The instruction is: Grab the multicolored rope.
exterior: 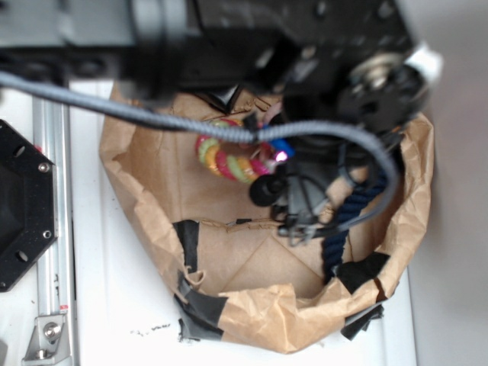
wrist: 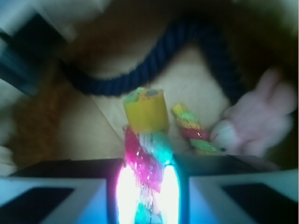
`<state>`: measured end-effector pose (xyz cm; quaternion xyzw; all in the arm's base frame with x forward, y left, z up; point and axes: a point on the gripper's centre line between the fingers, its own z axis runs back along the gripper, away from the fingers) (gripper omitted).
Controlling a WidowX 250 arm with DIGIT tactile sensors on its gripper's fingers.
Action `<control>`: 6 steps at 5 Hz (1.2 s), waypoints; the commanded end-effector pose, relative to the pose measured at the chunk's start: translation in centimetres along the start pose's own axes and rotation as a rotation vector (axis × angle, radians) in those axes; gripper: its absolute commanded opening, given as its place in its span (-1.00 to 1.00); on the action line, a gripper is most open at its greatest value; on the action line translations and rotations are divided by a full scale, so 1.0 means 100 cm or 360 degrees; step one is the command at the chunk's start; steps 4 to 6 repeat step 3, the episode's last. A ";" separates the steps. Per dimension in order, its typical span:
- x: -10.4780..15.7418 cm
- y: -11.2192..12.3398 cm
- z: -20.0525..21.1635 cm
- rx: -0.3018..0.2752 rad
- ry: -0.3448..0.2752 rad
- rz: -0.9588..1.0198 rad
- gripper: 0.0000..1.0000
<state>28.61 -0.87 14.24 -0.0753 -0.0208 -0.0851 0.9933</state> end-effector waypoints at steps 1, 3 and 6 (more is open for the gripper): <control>0.004 -0.027 0.025 0.0039 -0.0075 -0.0038 -1.00; 0.003 -0.038 0.019 -0.0001 -0.0070 -0.0009 -0.95; 0.003 -0.038 0.019 -0.0001 -0.0070 -0.0009 -0.95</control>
